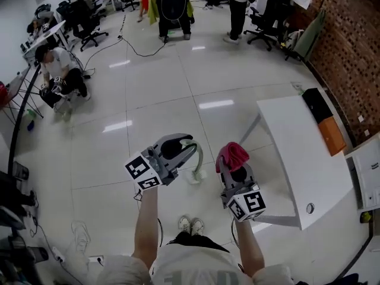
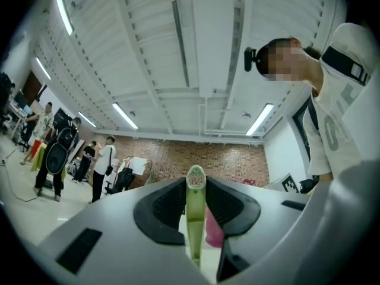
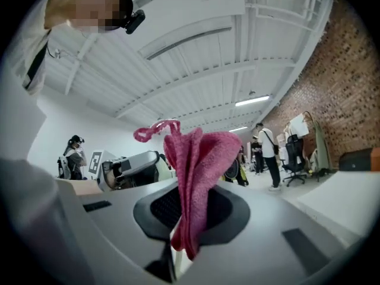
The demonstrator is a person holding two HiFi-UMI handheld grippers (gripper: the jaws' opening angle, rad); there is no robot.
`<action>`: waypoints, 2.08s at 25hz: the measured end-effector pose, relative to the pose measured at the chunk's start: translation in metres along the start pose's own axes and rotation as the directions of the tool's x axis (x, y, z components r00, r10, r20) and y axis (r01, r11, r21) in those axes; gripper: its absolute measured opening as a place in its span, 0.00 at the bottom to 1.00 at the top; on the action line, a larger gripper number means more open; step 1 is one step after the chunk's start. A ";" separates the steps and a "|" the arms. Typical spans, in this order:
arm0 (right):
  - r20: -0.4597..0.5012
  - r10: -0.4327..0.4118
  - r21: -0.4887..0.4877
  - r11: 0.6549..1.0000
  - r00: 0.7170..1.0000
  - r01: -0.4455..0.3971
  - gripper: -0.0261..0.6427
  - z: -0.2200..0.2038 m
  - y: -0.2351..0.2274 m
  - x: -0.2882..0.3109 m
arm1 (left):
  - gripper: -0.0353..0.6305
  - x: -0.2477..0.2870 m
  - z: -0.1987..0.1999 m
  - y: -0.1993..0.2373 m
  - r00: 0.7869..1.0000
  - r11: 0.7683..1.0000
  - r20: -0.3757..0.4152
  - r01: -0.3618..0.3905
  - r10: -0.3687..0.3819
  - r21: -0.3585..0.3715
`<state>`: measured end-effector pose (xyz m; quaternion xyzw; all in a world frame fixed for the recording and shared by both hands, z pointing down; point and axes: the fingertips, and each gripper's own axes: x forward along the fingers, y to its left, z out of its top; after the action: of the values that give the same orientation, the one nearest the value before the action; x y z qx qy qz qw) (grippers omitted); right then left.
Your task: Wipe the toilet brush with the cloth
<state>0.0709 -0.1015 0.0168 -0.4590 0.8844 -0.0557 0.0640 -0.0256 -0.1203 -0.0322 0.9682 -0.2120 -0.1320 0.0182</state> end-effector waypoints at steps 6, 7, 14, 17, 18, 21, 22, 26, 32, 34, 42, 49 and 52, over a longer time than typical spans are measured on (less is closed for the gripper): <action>-0.012 0.212 -0.162 0.964 0.977 -0.211 0.08 0.041 0.062 -0.006 | 0.21 -0.020 0.043 -0.057 0.997 0.994 0.018 0.076 -0.078 0.076; -0.029 0.253 -0.177 0.951 0.967 -0.254 0.08 0.044 0.074 -0.005 | 0.21 -0.024 0.047 -0.062 0.996 0.993 0.011 0.088 -0.089 0.078; -0.192 0.432 -0.204 0.861 0.881 -0.466 0.08 0.037 0.114 -0.006 | 0.21 -0.032 0.053 -0.087 0.991 0.986 -0.009 0.134 -0.133 0.095; -0.247 0.398 -0.240 0.858 0.883 -0.454 0.08 0.030 0.117 -0.001 | 0.21 -0.036 0.060 -0.087 0.990 0.983 -0.016 0.141 -0.140 0.114; -0.270 0.383 -0.256 0.856 0.883 -0.449 0.08 0.026 0.118 0.001 | 0.21 -0.037 0.064 -0.086 0.990 0.983 -0.011 0.141 -0.140 0.118; -0.340 0.333 -0.306 0.845 0.879 -0.438 0.08 0.009 0.119 0.009 | 0.21 -0.042 0.076 -0.079 0.991 0.985 0.026 0.126 -0.130 0.119; -0.354 0.319 -0.315 0.845 0.879 -0.433 0.08 0.004 0.120 0.011 | 0.21 -0.043 0.081 -0.078 0.991 0.985 0.040 0.123 -0.129 0.117; -0.359 0.302 -0.273 0.870 0.883 -0.409 0.08 -0.022 0.120 0.013 | 0.21 -0.044 0.096 -0.080 0.988 0.986 0.090 0.113 -0.125 0.121; -0.394 0.305 -0.179 0.900 0.867 -0.398 0.08 -0.071 0.135 0.010 | 0.21 -0.042 0.116 -0.083 0.985 0.986 0.123 0.102 -0.119 0.135; -0.409 0.314 -0.155 0.901 0.857 -0.404 0.08 -0.085 0.140 0.011 | 0.21 -0.041 0.125 -0.083 0.982 0.985 0.144 0.101 -0.121 0.139; -0.398 0.308 -0.116 0.918 0.864 -0.380 0.08 -0.091 0.141 0.008 | 0.21 -0.037 0.143 -0.073 0.981 0.990 0.190 0.022 -0.049 0.138; -0.234 0.219 0.077 0.975 0.947 -0.206 0.08 -0.060 0.124 -0.020 | 0.21 -0.030 0.126 -0.047 0.979 0.980 0.182 -0.125 0.096 0.156; -0.268 0.293 0.127 0.955 0.918 -0.268 0.08 -0.075 0.144 -0.015 | 0.21 -0.023 0.117 -0.044 0.971 0.975 0.200 -0.165 0.133 0.149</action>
<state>-0.0490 -0.0042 0.0693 -0.3113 0.9377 -0.1498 -0.0360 -0.0589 -0.0681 -0.1436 0.9308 -0.2952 -0.2032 -0.0721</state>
